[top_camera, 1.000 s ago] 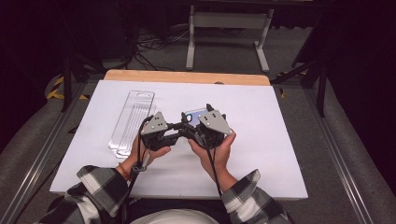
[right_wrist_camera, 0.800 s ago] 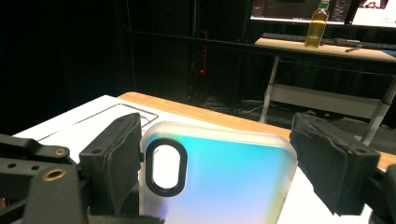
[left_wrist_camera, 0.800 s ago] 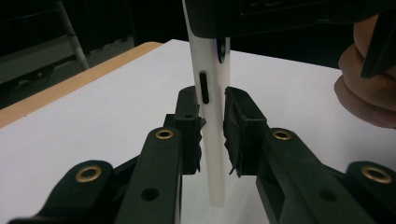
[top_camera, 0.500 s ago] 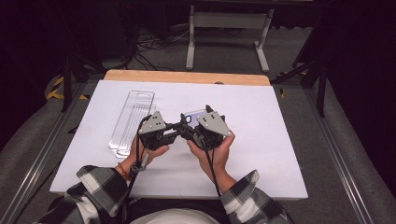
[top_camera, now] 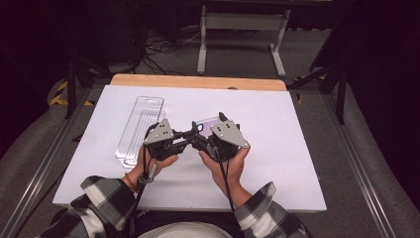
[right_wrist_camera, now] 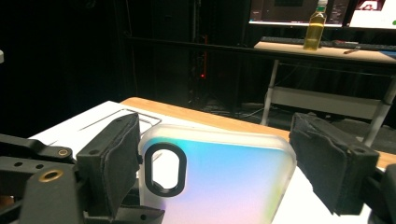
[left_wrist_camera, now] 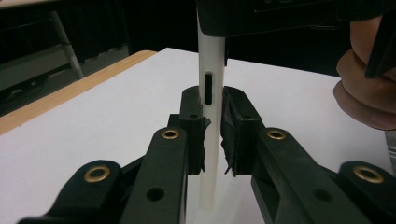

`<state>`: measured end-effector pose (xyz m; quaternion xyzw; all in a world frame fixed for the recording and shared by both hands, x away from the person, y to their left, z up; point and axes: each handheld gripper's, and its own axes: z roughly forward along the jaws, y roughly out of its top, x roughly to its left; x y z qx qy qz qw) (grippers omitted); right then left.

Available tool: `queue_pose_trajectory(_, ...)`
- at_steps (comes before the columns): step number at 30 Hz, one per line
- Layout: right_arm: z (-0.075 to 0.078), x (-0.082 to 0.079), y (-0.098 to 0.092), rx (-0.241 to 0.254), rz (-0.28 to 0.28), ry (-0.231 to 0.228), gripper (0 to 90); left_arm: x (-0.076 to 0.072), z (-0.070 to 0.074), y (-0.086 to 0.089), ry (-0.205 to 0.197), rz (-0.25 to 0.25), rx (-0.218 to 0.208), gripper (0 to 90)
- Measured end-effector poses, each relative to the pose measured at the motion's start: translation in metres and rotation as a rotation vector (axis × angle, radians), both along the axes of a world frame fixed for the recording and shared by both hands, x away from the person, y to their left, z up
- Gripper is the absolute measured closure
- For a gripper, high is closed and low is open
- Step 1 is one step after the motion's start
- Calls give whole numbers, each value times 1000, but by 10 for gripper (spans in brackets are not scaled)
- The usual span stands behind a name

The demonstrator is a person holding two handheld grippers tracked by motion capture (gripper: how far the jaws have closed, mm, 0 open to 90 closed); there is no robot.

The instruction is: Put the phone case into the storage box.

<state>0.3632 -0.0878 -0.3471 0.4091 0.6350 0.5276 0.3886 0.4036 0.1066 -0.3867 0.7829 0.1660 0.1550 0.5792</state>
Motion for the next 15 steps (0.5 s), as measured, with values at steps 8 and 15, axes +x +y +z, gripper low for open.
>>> queue_pose_trajectory(8,2,-3,-3,-7,25,11,181,-3,1,1,7,-28,4,803)
queue_pose_trajectory(15,3,-7,-8,9,32,33,180,-6,0,-1,11,-49,-2,806)
